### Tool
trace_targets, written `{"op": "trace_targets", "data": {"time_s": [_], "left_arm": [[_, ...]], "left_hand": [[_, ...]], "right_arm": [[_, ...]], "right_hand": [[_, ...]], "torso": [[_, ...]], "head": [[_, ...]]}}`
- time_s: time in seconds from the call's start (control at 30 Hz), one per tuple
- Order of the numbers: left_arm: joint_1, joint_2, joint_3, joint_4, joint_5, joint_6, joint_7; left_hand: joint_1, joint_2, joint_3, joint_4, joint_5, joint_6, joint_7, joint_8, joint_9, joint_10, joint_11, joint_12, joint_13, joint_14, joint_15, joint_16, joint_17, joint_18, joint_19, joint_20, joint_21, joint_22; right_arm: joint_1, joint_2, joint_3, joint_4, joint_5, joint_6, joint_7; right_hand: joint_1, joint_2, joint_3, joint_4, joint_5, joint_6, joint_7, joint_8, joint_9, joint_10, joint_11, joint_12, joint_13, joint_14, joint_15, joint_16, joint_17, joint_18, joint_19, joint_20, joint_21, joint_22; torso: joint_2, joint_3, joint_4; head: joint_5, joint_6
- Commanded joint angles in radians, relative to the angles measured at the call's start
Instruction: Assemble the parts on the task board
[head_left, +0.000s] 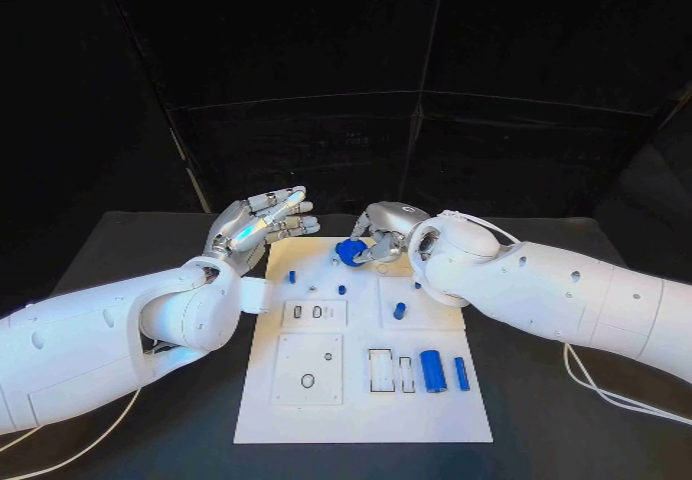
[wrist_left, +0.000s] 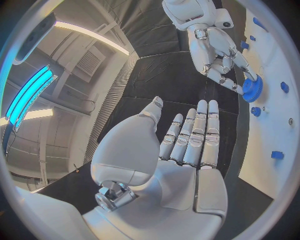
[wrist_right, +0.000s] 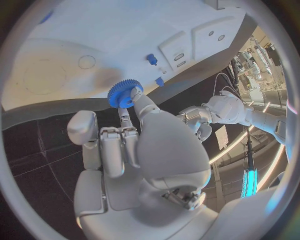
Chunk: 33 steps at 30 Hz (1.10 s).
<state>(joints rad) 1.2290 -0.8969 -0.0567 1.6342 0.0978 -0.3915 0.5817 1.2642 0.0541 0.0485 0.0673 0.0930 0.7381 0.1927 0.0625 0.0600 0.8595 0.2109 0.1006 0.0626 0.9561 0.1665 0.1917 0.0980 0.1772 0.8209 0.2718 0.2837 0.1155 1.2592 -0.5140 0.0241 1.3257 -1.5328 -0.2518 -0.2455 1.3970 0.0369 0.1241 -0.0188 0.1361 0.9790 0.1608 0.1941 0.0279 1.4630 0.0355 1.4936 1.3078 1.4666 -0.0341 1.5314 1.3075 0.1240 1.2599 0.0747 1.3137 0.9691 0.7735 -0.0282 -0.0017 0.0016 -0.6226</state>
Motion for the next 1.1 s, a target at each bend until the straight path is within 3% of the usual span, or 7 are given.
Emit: {"op": "trace_targets", "data": {"time_s": [0.03,0.1,0.47,1.1], "left_arm": [[0.002,0.002,0.001,0.001,-0.008,0.015,0.002],[0.002,0.003,0.001,0.001,-0.008,0.015,0.002],[0.002,0.008,0.001,-0.001,-0.008,0.016,0.002],[0.002,0.01,0.001,-0.003,-0.008,0.016,0.001]], "left_hand": [[0.006,0.007,0.001,-0.005,0.001,0.003,0.056,0.001,0.0,0.0,0.0,-0.005,0.0,0.008,-0.001,-0.006,-0.001,0.005,0.009,0.001,0.001,-0.002],[0.007,0.008,0.001,-0.006,0.001,0.002,0.056,0.001,0.0,-0.001,0.0,-0.005,0.0,0.008,-0.001,-0.006,-0.002,0.005,0.009,0.001,0.001,-0.002],[0.007,0.008,0.001,-0.006,0.001,0.002,0.056,0.001,0.0,-0.001,0.0,-0.005,0.0,0.008,-0.001,-0.006,-0.002,0.005,0.009,0.001,0.001,-0.002],[0.007,0.008,0.001,-0.006,0.001,0.002,0.056,0.001,0.0,-0.001,0.0,-0.005,0.0,0.008,-0.001,-0.006,-0.002,0.005,0.009,0.001,0.001,-0.002]], "right_arm": [[0.002,0.032,0.001,-0.025,-0.064,-0.03,-0.034],[0.002,0.051,0.001,-0.041,-0.071,-0.029,-0.035],[0.001,0.133,-0.002,-0.102,-0.09,0.002,-0.028],[-0.004,0.158,-0.006,-0.133,-0.112,0.088,-0.042]], "right_hand": [[-0.007,-0.001,0.012,0.003,-0.005,0.087,-0.048,0.001,0.058,0.038,-0.004,-0.001,0.153,0.084,-0.005,0.007,0.163,-0.008,-0.001,-0.005,0.006,0.001],[-0.009,-0.001,0.013,0.003,-0.006,0.087,-0.047,0.0,0.057,0.038,-0.004,-0.002,0.152,0.084,-0.005,0.007,0.162,-0.008,-0.001,-0.005,0.006,0.001],[-0.016,-0.005,0.019,0.001,-0.009,0.082,-0.045,-0.008,0.055,0.036,-0.002,-0.004,0.15,0.084,-0.003,0.007,0.162,-0.008,-0.001,-0.003,0.005,0.0],[-0.039,-0.021,0.023,0.0,-0.021,0.077,-0.039,-0.024,0.051,0.031,0.003,-0.01,0.145,0.084,0.002,0.006,0.161,-0.009,0.0,0.001,0.005,0.001]], "torso": [[0.002,-0.0004,0.0018],[0.001,0.0008,-0.0007],[0.001,0.0014,-0.0007],[0.0,0.0023,-0.0022]], "head": [[0.004,-0.001],[0.006,0.0],[0.012,-0.005],[0.013,-0.013]]}}
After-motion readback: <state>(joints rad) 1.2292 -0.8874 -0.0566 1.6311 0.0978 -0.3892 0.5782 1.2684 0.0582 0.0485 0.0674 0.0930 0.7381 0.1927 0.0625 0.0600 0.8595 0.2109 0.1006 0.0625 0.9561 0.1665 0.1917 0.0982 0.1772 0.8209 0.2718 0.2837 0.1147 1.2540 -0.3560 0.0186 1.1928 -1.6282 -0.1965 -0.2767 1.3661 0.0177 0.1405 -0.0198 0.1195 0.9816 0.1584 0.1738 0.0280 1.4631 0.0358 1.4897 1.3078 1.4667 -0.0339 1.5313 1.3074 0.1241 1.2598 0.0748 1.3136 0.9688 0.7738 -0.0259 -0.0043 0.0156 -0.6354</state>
